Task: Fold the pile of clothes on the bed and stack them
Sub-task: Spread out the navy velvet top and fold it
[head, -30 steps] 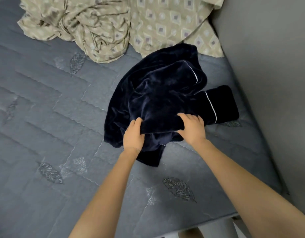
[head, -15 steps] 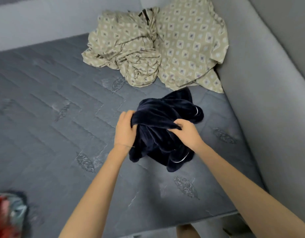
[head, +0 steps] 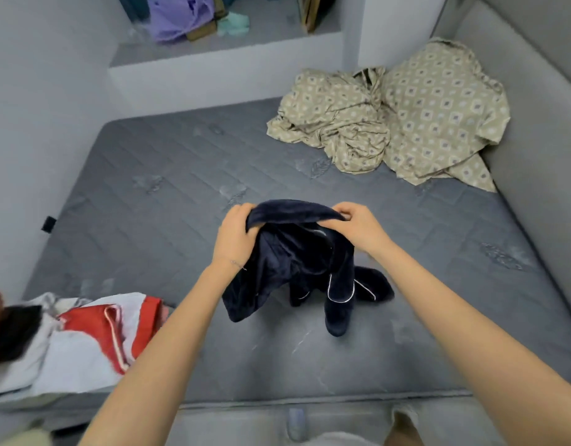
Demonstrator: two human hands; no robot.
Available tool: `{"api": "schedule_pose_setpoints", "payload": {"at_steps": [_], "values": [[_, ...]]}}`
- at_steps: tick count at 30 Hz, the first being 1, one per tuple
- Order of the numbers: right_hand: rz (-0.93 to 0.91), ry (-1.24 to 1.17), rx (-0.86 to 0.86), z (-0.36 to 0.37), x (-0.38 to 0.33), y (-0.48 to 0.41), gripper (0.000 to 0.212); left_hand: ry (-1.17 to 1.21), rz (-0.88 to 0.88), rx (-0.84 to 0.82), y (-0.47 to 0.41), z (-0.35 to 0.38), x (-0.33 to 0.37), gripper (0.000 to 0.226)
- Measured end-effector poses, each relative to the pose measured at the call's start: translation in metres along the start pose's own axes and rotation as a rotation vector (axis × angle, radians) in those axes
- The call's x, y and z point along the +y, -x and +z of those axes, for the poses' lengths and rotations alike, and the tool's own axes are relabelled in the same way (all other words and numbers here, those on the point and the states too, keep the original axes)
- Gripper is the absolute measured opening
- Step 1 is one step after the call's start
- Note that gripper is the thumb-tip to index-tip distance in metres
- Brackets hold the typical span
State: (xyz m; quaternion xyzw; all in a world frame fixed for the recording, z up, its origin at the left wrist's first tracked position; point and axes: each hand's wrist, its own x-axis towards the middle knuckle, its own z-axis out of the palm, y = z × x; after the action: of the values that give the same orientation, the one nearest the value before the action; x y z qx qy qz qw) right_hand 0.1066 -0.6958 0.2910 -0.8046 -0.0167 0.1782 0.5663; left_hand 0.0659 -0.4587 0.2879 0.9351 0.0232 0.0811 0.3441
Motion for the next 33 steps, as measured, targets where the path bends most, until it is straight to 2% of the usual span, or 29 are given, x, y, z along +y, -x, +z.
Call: {"api": "schedule_pose_setpoints", "payload": {"at_steps": [4,10,15,18,21,23,24,26,29,33], "values": [[-0.041,0.021,-0.028,0.054,-0.049,0.035,0.032,0.002,0.001,-0.004,0.021,-0.064,-0.028,0.011],[-0.106,0.113,-0.075,0.103,-0.079,0.054,0.043,-0.022,0.002,-0.024,0.031,-0.116,-0.042,0.014],[-0.16,0.266,-0.114,0.13,-0.096,0.05,0.054,-0.03,0.034,-0.035,0.028,-0.139,-0.055,0.014],[-0.23,0.378,-0.126,0.141,-0.103,0.042,0.07,-0.071,0.086,-0.079,0.026,-0.146,-0.061,0.013],[-0.312,0.48,-0.209,0.152,-0.109,0.031,0.082,-0.147,0.125,-0.192,0.026,-0.148,-0.062,0.025],[-0.317,0.529,-0.302,0.162,-0.114,0.024,0.085,-0.169,0.097,-0.226,0.026,-0.148,-0.063,0.024],[-0.307,0.532,-0.342,0.166,-0.116,0.021,0.082,-0.164,0.076,-0.226,0.026,-0.149,-0.063,0.022],[-0.304,0.529,-0.364,0.174,-0.119,0.015,0.062,-0.115,0.05,-0.206,0.023,-0.155,-0.064,0.019],[-0.329,0.558,-0.243,0.183,-0.121,0.011,0.03,-0.077,0.044,-0.2,0.015,-0.164,-0.062,0.017],[-0.308,0.52,-0.136,0.19,-0.122,0.006,0.022,-0.059,0.069,-0.206,0.001,-0.168,-0.068,0.015]]}}
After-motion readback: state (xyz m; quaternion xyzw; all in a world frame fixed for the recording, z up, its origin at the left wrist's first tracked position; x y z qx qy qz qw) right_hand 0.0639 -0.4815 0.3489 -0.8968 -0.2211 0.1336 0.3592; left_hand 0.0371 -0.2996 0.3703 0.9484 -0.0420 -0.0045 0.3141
